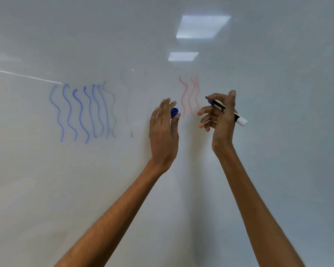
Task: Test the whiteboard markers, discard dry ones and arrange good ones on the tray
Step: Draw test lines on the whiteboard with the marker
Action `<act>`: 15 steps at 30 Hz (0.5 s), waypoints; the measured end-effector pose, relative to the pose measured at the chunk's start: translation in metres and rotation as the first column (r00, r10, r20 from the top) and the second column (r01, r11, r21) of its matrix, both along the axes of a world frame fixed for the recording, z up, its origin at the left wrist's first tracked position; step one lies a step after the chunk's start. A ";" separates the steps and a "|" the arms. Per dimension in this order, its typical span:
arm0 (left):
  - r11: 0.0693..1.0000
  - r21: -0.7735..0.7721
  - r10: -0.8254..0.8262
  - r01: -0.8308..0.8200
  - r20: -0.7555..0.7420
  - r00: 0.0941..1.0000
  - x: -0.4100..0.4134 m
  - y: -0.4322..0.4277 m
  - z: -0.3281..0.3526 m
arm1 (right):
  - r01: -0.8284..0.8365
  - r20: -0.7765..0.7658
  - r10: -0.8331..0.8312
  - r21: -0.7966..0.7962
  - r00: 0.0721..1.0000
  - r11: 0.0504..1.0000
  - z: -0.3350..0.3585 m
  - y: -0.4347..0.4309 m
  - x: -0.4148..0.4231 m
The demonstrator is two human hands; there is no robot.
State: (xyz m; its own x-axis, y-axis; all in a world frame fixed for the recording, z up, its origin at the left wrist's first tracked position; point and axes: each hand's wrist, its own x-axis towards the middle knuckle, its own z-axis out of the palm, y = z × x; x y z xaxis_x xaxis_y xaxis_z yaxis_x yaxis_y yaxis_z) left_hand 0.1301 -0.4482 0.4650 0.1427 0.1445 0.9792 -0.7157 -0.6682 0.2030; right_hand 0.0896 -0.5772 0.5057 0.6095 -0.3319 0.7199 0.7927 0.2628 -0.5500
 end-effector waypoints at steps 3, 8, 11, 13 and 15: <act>0.999 0.012 0.044 -0.044 0.034 0.998 0.008 -0.001 0.015 | 0.094 0.040 -0.095 0.022 0.995 0.995 0.020 -0.013 0.013; 0.996 0.039 0.078 -0.080 0.059 0.995 0.023 0.001 0.035 | 0.183 0.090 -0.174 -0.102 0.981 0.978 0.038 -0.018 0.034; 0.993 0.033 0.115 -0.118 0.066 0.991 0.030 0.002 0.041 | 0.252 0.118 -0.237 -0.141 0.964 0.957 0.039 -0.019 0.044; 0.989 0.036 0.139 -0.142 0.074 0.987 0.034 0.001 0.041 | 0.294 0.149 -0.273 -0.147 0.951 0.945 0.037 -0.021 0.047; 0.985 0.051 0.163 -0.167 0.080 0.983 0.037 0.000 0.039 | 0.347 0.181 -0.315 -0.186 0.932 0.919 0.032 -0.022 0.049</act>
State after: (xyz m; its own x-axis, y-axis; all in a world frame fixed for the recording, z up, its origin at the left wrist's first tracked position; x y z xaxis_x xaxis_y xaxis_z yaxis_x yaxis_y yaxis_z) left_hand 0.1675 -0.4483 0.5038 0.0467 0.1035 0.9935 -0.6067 -0.7872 0.1105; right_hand 0.1386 -0.5990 0.5379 0.3753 -0.3277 0.8671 0.8888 -0.1382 -0.4369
